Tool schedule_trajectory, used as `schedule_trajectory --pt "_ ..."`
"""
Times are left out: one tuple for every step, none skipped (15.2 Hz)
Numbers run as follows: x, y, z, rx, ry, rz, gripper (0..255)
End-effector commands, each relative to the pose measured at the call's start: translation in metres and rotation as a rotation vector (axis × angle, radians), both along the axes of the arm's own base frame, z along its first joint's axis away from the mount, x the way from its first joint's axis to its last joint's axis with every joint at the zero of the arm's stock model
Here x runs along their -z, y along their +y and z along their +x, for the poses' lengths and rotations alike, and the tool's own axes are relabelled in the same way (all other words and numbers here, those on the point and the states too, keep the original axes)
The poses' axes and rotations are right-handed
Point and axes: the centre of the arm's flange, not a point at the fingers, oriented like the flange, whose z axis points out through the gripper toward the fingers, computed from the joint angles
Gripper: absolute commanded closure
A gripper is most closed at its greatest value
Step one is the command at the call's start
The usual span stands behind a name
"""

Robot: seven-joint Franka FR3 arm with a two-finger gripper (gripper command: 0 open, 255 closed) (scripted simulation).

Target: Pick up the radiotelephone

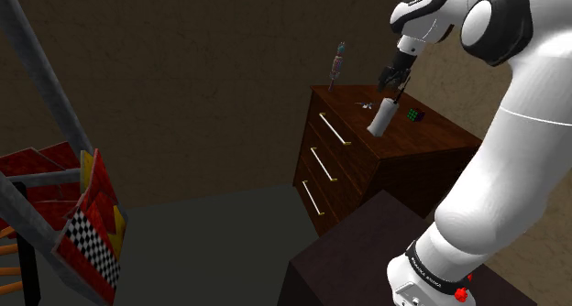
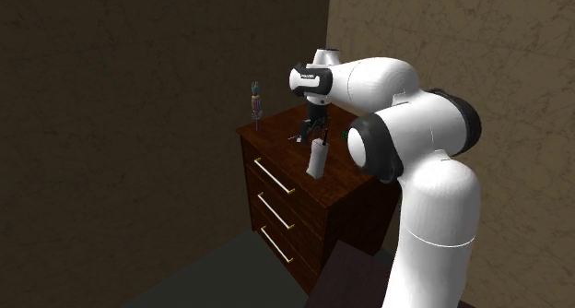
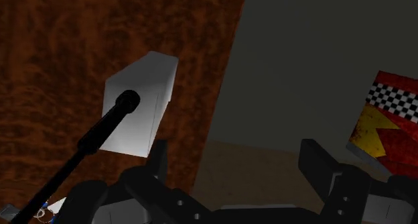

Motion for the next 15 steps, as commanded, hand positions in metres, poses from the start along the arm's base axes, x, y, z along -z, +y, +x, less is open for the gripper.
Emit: schedule_trajectory --pt "0.014 -0.026 0.007 0.008 0.002 0.009 0" --pt "0.020 -0.038 0.011 0.012 0.003 0.013 0" --pt "0.026 -0.050 0.014 0.016 0.005 0.018 0" --pt "0.032 -0.061 0.017 0.021 0.006 0.022 0" --pt "0.038 -0.061 0.017 0.021 0.006 0.022 0" --pt "0.043 -0.061 0.017 0.021 0.006 0.022 0" --pt "0.048 -0.061 0.017 0.021 0.006 0.022 0" --pt "0.054 -0.061 0.017 0.021 0.006 0.022 0" --pt "0.059 -0.061 0.017 0.021 0.006 0.022 0" --pt "0.064 -0.061 0.017 0.021 0.006 0.022 0" --pt "0.069 -0.061 0.017 0.021 0.006 0.022 0" --pt "0.072 -0.061 0.017 0.021 0.006 0.022 0" --pt "0.072 -0.061 0.017 0.021 0.006 0.022 0" --pt "0.072 -0.061 0.017 0.021 0.006 0.022 0" --pt "0.073 -0.061 0.017 0.021 0.006 0.022 255"
